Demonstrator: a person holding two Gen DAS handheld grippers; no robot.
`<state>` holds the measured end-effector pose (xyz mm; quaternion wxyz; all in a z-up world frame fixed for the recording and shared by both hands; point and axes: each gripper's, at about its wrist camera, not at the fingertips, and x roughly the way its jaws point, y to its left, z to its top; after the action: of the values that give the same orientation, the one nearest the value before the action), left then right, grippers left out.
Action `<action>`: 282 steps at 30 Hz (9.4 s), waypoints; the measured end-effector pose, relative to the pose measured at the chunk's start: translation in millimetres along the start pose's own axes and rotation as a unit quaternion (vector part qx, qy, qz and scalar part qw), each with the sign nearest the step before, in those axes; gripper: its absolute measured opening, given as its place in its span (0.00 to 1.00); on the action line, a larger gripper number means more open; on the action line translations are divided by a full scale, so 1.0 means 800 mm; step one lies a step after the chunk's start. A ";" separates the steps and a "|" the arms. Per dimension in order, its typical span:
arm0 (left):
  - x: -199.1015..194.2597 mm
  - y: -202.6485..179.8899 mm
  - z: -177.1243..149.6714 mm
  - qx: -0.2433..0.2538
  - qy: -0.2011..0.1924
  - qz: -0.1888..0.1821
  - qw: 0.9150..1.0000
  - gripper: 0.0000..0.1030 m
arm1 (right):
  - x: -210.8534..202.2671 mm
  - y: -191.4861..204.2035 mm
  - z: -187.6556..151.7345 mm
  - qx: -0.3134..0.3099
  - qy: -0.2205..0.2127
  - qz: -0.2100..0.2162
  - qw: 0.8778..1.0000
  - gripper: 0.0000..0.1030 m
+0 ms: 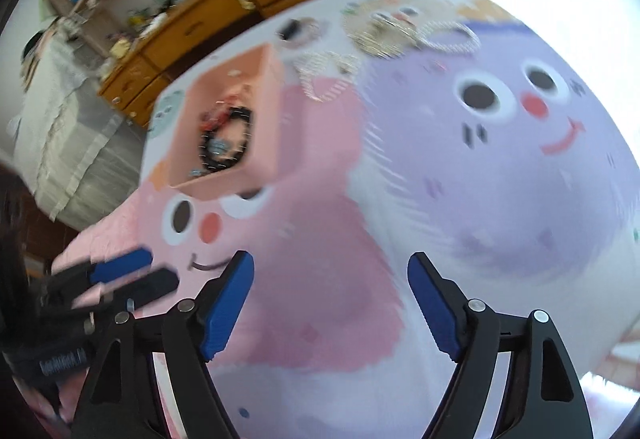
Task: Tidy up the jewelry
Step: 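Withdraw both open tools away from the pink box, then grasp the pink-stone ring with the left tool while the right tool grasps the pearl bracelet, then carry the ring and pearl bracelet into the pink box and open both tools, then withdraw both open tools toward the pearl necklace and leaf brooch, then grasp the pearl necklace with the left tool while the right tool grasps the gold leaf brooch, then carry the necklace and brooch into the pink box and open both tools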
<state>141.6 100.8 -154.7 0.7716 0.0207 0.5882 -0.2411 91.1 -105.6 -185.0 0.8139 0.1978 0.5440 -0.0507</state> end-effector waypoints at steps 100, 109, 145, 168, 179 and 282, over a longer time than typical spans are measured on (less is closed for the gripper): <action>0.074 -0.224 0.116 -0.064 -0.106 0.065 0.990 0.05 | -0.038 -0.203 0.249 -0.068 -0.033 0.183 0.980 0.07; 0.016 -0.184 0.073 -0.069 -0.109 0.060 0.990 0.05 | -0.057 -0.148 0.199 -0.040 -0.011 0.249 0.968 0.07; -0.067 0.036 0.159 0.033 -0.136 0.031 0.990 0.05 | -0.058 0.140 0.137 -0.053 -0.080 0.288 0.953 0.07; -0.059 0.050 0.150 -0.018 -0.104 0.025 0.994 0.53 | -0.059 0.078 0.124 0.013 -0.074 0.210 0.975 0.38; -0.007 0.008 0.069 -0.032 -0.019 0.012 0.999 0.54 | -0.044 -0.018 0.073 0.097 -0.012 0.151 0.984 0.77; 0.095 -0.153 0.150 -0.133 -0.142 0.155 0.969 0.07 | 0.087 -0.094 0.298 -0.235 0.054 0.141 0.960 0.25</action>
<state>214.9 -71.7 -156.6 0.8712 -0.0257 0.4887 -0.0387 303.4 -255.1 -189.1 0.8058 0.0778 0.5502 0.2048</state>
